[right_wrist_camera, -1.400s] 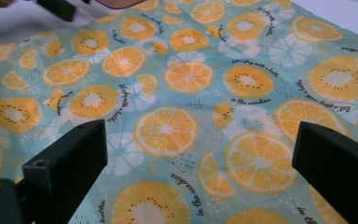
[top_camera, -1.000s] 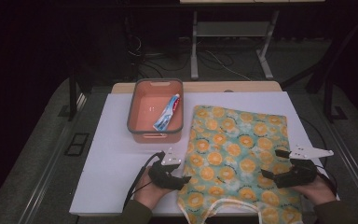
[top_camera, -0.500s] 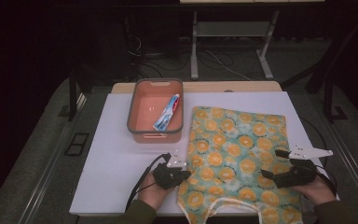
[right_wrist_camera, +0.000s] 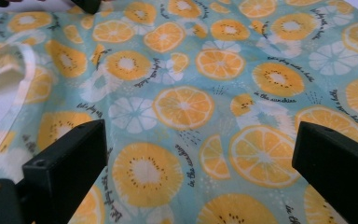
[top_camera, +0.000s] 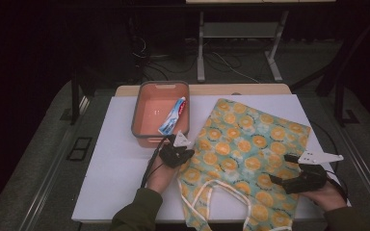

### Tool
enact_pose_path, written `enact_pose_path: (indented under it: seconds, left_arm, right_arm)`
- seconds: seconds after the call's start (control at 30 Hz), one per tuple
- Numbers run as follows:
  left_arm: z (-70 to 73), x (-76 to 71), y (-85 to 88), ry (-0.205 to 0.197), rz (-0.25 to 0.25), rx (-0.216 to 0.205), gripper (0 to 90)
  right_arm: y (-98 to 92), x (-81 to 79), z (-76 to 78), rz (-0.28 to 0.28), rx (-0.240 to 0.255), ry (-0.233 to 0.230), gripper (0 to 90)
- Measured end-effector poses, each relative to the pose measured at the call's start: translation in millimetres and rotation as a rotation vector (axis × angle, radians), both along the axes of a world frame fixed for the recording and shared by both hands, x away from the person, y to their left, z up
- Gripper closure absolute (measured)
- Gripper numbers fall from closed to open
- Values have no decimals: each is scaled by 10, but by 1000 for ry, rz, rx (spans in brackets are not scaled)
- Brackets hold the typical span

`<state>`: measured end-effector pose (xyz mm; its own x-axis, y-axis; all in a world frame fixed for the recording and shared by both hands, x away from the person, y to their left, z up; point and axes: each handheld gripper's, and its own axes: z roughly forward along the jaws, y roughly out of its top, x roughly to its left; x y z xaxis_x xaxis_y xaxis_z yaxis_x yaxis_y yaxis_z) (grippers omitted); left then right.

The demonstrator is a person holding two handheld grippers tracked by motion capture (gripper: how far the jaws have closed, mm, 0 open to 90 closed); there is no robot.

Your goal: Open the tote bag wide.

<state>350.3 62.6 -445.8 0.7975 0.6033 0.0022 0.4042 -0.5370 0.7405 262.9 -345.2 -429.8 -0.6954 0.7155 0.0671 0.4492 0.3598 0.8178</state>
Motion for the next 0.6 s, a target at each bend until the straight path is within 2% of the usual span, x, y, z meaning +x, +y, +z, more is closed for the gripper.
enact_pose_path:
  seconds: [0.07,0.1,0.13,0.23,0.37,0.43,0.47,0.53,0.6]
  left_arm:
    - [-20,11,7,10,2,2,887]
    - [-17,2,10,9,6,3,839]
    - [-3,-11,20,5,10,4,839]
    - [101,-88,93,1,23,-21,663]
    - [215,-229,227,4,8,-71,499]
    - [228,-295,311,37,10,-108,415]
    - [219,-338,353,64,12,-125,401]
    - [200,-406,392,86,10,-124,362]
    - [191,-495,428,89,-2,-106,342]
  right_arm:
    - [-4,1,-1,0,2,1,31]
    - [-5,0,1,1,2,0,31]
    - [-5,0,1,1,2,0,31]
    - [-3,-8,9,3,5,-4,31]
    - [35,-31,26,21,6,1,31]
    - [66,-35,30,30,10,9,31]
    - [79,-38,31,36,10,11,31]
    - [98,-41,32,43,6,17,31]
    - [127,-51,44,52,11,24,32]
